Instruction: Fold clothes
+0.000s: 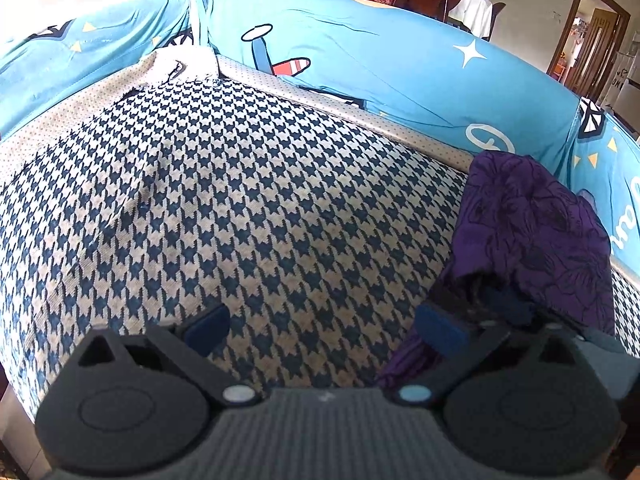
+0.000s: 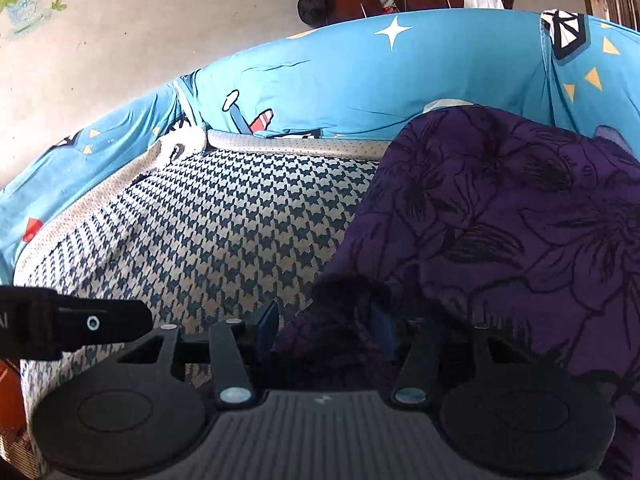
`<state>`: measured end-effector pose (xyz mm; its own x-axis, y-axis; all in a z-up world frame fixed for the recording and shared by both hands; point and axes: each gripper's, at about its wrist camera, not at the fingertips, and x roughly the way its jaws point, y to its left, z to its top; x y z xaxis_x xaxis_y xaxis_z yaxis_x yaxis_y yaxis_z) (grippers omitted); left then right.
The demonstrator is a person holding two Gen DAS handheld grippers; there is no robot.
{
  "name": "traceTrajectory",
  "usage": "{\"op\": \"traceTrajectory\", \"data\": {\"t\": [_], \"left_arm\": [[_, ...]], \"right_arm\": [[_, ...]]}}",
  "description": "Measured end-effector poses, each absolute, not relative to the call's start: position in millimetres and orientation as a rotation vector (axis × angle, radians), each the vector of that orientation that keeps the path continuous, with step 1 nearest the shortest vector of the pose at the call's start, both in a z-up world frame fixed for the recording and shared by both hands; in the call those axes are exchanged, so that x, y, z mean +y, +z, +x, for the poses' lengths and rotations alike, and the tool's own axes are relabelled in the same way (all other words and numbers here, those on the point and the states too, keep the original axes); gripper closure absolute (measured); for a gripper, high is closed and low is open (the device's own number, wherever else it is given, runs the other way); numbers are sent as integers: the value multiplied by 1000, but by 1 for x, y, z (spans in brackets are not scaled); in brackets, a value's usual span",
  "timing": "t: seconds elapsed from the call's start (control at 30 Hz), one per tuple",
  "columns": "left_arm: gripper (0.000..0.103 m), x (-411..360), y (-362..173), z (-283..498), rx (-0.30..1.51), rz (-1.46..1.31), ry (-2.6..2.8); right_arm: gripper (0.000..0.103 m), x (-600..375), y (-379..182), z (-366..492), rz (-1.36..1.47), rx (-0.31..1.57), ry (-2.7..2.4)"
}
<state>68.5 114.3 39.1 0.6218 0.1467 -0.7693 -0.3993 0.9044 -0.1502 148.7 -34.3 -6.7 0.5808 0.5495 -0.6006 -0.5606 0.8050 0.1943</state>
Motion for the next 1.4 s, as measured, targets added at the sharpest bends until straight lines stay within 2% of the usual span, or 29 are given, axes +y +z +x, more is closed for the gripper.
{"op": "traceTrajectory", "data": {"t": [0.27, 0.6, 0.83, 1.4], "left_arm": [[0, 116, 37, 69, 851, -316, 325], [0, 91, 25, 67, 889, -236, 244], [0, 67, 8, 65, 922, -124, 184], [0, 61, -16, 53, 944, -34, 170]], "right_arm": [[51, -42, 15, 126, -46, 663, 605], [51, -97, 21, 59, -15, 680, 542], [46, -118, 24, 23, -20, 678, 502], [40, -170, 1, -47, 42, 763, 388]]}}
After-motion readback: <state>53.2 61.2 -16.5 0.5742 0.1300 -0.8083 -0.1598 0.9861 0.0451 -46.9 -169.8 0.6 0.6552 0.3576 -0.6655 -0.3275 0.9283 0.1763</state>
